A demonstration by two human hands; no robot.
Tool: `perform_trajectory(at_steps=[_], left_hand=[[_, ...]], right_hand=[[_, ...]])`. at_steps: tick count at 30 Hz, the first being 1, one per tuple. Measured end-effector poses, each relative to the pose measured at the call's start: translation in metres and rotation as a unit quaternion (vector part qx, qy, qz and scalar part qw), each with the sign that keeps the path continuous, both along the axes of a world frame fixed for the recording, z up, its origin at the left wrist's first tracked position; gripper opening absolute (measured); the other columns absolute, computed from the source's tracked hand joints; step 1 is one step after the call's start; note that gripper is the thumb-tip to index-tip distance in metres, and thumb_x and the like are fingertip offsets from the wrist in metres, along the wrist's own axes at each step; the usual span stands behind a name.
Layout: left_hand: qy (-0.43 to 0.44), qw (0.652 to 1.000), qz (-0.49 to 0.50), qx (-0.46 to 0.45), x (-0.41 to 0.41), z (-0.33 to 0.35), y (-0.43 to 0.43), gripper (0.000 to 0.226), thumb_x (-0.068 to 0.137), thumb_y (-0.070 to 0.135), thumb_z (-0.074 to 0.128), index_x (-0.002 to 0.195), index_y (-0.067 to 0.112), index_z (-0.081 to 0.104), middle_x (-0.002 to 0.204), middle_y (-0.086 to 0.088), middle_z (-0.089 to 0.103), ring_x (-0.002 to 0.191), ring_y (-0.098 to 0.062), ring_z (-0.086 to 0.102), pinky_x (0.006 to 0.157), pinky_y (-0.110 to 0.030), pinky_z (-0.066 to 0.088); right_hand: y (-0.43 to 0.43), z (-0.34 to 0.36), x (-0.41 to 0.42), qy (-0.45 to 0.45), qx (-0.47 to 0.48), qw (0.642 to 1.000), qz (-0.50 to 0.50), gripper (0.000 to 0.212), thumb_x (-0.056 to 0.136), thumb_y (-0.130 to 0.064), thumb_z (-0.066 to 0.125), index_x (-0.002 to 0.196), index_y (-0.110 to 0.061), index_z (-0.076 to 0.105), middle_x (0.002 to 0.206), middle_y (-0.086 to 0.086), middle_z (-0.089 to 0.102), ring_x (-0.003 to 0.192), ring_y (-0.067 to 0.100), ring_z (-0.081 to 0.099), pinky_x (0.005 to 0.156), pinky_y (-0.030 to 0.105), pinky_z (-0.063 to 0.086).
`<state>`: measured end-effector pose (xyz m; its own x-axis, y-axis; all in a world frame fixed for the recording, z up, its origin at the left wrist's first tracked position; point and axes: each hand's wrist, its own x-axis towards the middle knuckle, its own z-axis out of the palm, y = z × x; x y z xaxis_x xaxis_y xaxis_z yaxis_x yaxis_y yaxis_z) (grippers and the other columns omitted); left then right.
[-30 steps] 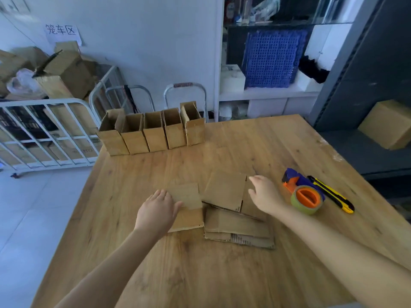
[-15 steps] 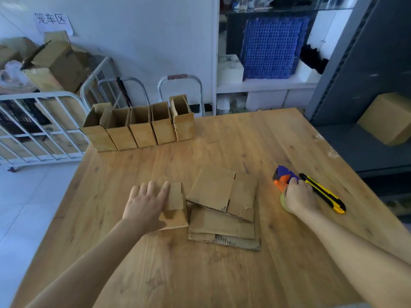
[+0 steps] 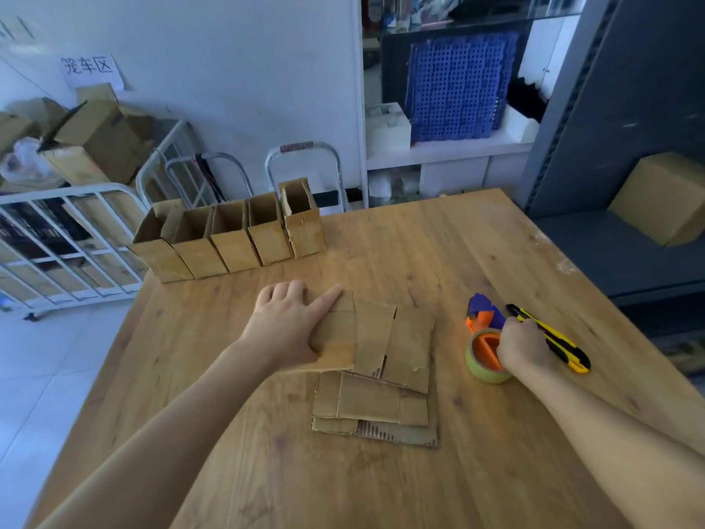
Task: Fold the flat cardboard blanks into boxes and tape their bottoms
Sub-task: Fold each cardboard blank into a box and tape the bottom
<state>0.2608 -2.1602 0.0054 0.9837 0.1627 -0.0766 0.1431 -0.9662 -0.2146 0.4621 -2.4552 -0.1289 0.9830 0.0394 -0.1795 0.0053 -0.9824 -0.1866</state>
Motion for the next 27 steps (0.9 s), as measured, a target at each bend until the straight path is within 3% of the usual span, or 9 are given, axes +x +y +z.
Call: perform_trajectory(at_steps=[3, 7, 12, 18, 23, 27], left_hand=[[0.013, 1.000, -0.008, -0.013, 0.005, -0.016, -0.012, 0.107, 0.073, 0.054, 0.067, 0.148, 0.042, -0.010, 0.138, -0.007, 0.032, 0.129, -0.028, 0.029, 0.113, -0.045, 0.020], [0.023, 1.000, -0.008, -0.014, 0.004, -0.030, -0.020, 0.109, 0.074, 0.055, 0.068, 0.147, 0.042, -0.011, 0.139, -0.007, 0.030, 0.130, -0.027, 0.029, 0.112, -0.044, 0.020], [0.013, 1.000, 0.000, -0.023, 0.002, -0.029, -0.016, 0.108, 0.073, 0.057, 0.068, 0.148, 0.043, -0.008, 0.138, -0.007, 0.030, 0.129, -0.027, 0.031, 0.113, -0.043, 0.021], [0.002, 1.000, 0.016, -0.009, -0.016, -0.024, 0.003, 0.108, 0.073, 0.059, 0.067, 0.148, 0.042, -0.009, 0.139, -0.007, 0.029, 0.128, -0.026, 0.030, 0.112, -0.042, 0.022], [0.008, 0.999, 0.028, -0.025, -0.041, -0.023, 0.029, 0.109, 0.072, 0.057, 0.068, 0.149, 0.042, -0.009, 0.140, -0.006, 0.030, 0.129, -0.026, 0.030, 0.113, -0.043, 0.021], [0.028, 0.998, 0.044, -0.033, -0.063, -0.029, 0.051, 0.111, 0.070, 0.058, 0.068, 0.149, 0.042, -0.009, 0.138, -0.007, 0.031, 0.128, -0.026, 0.031, 0.112, -0.043, 0.023]], right_hand=[[-0.003, 0.003, 0.003, 0.049, 0.014, 0.999, -0.005, 0.021, 0.089, -0.007, 0.051, 0.108, -0.001, 0.055, 0.111, 0.019, 0.060, 0.093, 0.035, 0.061, 0.063, 0.034, 0.047], [-0.004, 0.001, 0.001, 0.074, 0.048, 0.996, -0.028, 0.027, 0.091, -0.012, 0.056, 0.113, 0.000, 0.048, 0.102, 0.018, 0.064, 0.088, 0.034, 0.062, 0.046, 0.029, 0.031], [0.011, 0.009, -0.011, 0.037, 0.107, 0.993, -0.040, 0.024, 0.087, -0.013, 0.056, 0.107, -0.004, 0.047, 0.105, 0.018, 0.064, 0.088, 0.037, 0.061, 0.066, 0.034, 0.048], [0.052, 0.056, -0.038, 0.003, 0.188, 0.982, 0.034, 0.023, 0.088, -0.007, 0.053, 0.110, -0.001, 0.049, 0.096, 0.010, 0.053, 0.089, 0.033, 0.053, 0.066, 0.030, 0.033], [0.098, 0.086, -0.069, 0.006, 0.274, 0.954, 0.122, 0.024, 0.084, -0.009, 0.054, 0.107, -0.003, 0.057, 0.099, 0.013, 0.063, 0.087, 0.030, 0.058, 0.073, 0.037, 0.045], [0.135, 0.106, -0.098, 0.030, 0.309, 0.932, 0.186, 0.028, 0.086, -0.010, 0.053, 0.113, -0.012, 0.059, 0.102, 0.008, 0.065, 0.093, 0.026, 0.061, 0.077, 0.034, 0.046]])
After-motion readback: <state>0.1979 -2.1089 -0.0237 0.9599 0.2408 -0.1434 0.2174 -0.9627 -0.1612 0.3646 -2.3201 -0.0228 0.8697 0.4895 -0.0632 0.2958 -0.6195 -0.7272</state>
